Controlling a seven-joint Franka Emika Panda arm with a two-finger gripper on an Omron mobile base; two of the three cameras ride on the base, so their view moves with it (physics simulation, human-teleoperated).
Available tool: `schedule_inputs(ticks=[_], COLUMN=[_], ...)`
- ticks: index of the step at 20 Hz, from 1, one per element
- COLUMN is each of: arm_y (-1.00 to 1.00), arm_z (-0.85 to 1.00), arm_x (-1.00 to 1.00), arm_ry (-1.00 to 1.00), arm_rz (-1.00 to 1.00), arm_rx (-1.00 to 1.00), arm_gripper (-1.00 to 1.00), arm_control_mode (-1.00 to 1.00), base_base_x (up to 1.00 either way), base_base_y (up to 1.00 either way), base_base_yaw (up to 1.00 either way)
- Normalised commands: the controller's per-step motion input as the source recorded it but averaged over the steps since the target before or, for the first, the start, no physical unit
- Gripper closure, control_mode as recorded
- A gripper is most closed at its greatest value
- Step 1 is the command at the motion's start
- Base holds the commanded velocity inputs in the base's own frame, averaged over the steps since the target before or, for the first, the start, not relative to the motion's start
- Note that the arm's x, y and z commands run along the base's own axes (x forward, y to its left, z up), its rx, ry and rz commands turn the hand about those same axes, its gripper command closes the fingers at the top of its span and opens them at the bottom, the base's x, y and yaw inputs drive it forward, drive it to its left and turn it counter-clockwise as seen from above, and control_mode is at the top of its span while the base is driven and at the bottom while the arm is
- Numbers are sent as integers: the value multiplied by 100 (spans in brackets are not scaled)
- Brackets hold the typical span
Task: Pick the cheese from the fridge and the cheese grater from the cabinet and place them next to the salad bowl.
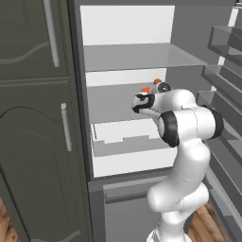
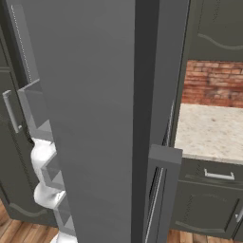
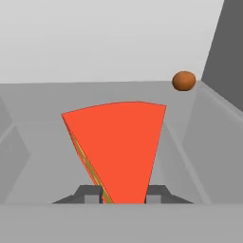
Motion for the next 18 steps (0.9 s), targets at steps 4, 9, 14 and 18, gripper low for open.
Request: schedule_inputs(ticks=[4,9,14,18], arm_y=[0,1,14,12], arm_z=[37,19,37,35], arm_x=[-62,-64,-58,-48], arm_ry=[1,2,8,14], arm_rz=[0,0,-1,-4], arm_rx=[0,0,0,0], arm_gripper=[100,100,100,100], arm_control_mode=[-100,-100,-100,-100], base_base_x=[0,0,0,0], base_base_y=[0,0,0,0], base_base_yaw=[0,0,0,0])
